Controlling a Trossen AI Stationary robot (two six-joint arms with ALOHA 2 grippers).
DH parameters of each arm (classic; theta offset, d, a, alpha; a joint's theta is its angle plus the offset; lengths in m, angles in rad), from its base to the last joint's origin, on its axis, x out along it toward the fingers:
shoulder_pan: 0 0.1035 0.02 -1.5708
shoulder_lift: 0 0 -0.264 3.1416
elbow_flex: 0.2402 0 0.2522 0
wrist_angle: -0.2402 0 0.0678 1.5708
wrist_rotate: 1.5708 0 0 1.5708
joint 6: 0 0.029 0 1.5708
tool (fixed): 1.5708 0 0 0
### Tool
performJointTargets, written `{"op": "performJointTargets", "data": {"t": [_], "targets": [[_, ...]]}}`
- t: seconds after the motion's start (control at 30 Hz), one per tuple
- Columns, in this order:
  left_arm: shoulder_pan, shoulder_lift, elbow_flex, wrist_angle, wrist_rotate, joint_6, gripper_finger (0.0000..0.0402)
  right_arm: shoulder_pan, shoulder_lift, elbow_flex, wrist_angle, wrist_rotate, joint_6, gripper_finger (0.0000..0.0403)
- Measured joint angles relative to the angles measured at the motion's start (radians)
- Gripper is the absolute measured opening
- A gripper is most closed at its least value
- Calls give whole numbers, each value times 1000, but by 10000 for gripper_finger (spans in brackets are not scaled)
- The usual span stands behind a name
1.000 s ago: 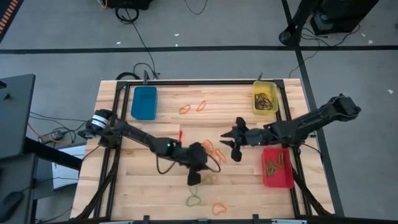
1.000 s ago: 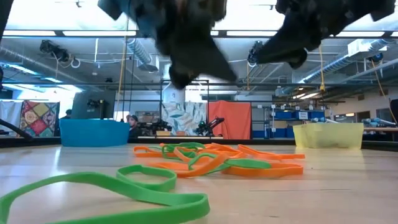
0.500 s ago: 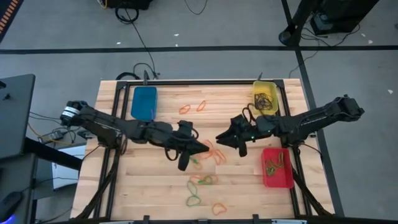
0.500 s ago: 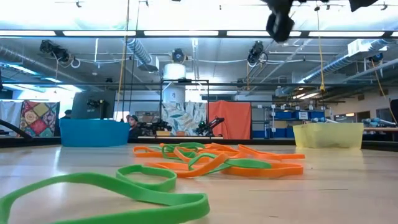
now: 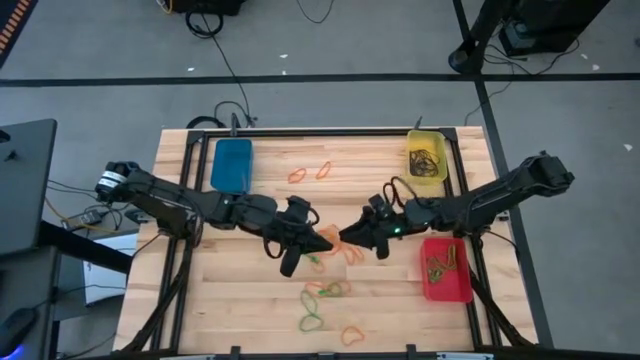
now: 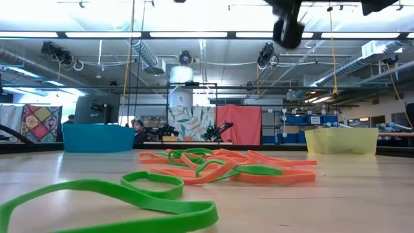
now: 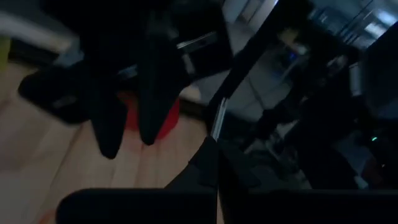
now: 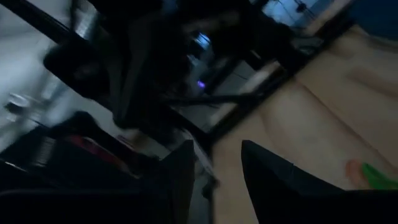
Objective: Sort rubber bands into baskets
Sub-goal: Put the green rubber band into the red bin
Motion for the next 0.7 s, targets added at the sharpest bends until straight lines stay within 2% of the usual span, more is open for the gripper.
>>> {"op": "performJointTargets", "data": {"t": [0.13, 0.23, 0.37, 0.53, 0.7], "targets": [[0, 0, 0, -222, 8, -58, 6, 15, 84, -1, -108, -15, 9, 143], [0, 1, 0, -344, 7, -149, 7, 26, 166, 1, -101, -65, 8, 143], [-14, 1, 0, -380, 2, -284, 7, 40, 260, 53, -145, -112, -100, 141], [-34, 1, 0, -431, -43, -403, 7, 59, 371, 134, -331, -108, -296, 132], [-66, 1, 0, -475, -52, -509, 7, 74, 489, 212, -354, -155, -467, 124]]}}
